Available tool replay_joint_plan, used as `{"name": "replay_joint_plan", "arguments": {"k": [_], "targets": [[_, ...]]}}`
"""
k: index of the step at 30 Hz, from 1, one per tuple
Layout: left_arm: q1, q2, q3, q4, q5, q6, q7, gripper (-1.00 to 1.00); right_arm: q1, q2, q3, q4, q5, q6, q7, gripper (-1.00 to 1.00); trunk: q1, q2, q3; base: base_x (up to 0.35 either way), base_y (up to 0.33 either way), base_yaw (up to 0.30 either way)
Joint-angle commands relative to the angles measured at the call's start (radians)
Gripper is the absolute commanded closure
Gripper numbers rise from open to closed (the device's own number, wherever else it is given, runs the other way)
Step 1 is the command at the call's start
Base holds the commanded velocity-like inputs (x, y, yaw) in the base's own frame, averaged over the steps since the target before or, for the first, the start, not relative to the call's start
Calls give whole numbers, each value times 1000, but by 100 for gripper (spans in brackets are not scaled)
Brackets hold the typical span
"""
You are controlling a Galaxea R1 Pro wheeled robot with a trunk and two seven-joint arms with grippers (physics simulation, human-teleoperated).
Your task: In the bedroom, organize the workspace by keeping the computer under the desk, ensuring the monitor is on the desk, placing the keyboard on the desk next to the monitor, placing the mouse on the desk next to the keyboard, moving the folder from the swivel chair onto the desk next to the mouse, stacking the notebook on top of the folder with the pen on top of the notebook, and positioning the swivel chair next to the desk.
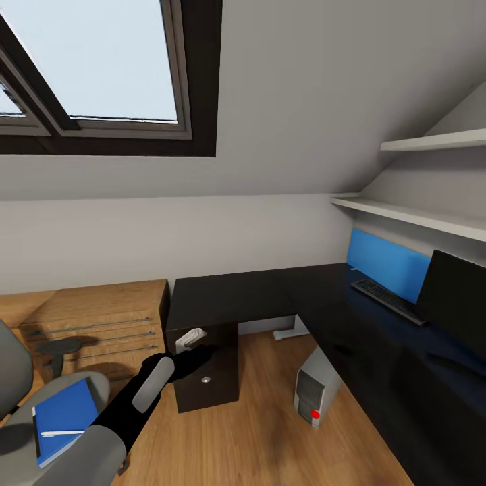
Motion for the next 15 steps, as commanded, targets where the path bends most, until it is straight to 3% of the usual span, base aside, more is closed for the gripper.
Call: {"name": "replay_joint_plan", "arguments": {"k": [1,15], "targets": [[0,1,-4,-2,11,0,9,-100,0,-1,5,-1,-11,-2,2,-100,0,-1,0,0,0,0],[0,1,-3,-2,12,0,7,-100,-1,4,4,8,-9,3,1,-100,0,-1,0,0,0,0]]}}
